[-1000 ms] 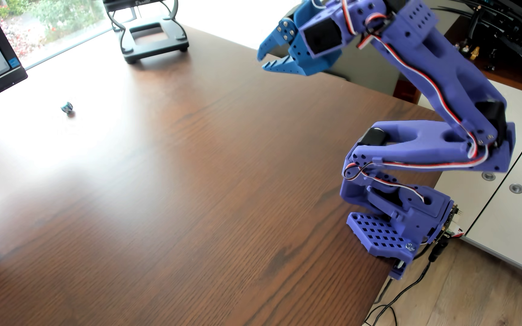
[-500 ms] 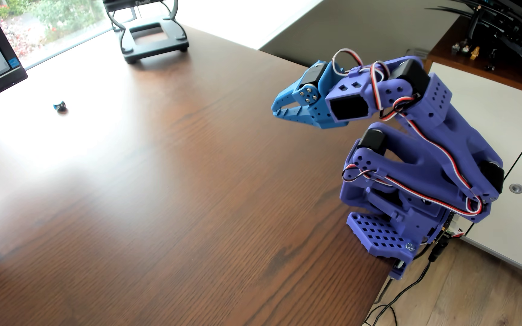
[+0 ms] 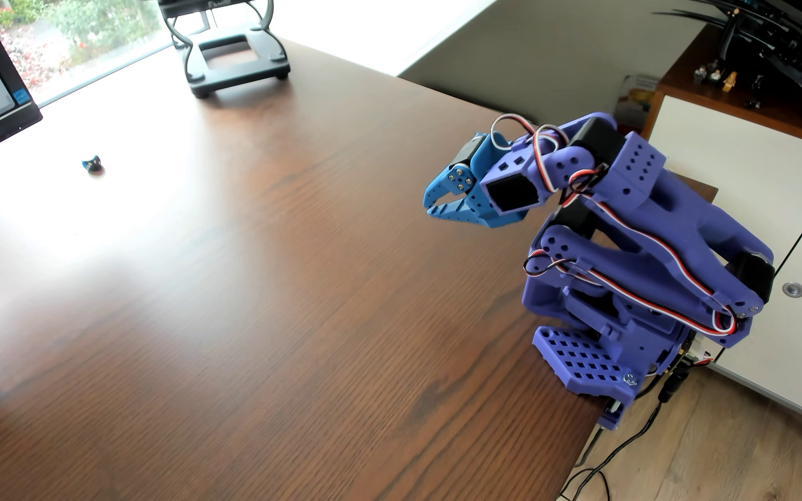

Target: Grab the blue dice

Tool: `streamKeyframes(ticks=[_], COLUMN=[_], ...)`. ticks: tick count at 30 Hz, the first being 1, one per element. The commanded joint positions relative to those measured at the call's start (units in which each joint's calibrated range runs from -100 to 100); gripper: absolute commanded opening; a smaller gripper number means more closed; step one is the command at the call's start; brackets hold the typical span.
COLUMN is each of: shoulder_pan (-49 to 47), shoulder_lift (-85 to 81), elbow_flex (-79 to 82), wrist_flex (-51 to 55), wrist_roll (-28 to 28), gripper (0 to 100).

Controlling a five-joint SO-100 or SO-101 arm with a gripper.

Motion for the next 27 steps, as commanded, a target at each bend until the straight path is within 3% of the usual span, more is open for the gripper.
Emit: streamKeyframes(ticks=[1,27], shoulder_pan=[3.31,3.56], shoulder_lift=[-0.08,-0.16], elbow_flex=[2.63,4.53], wrist_flex=[-1.43,-1.60], wrist_roll=[-0.07,0.30], gripper=[1,2])
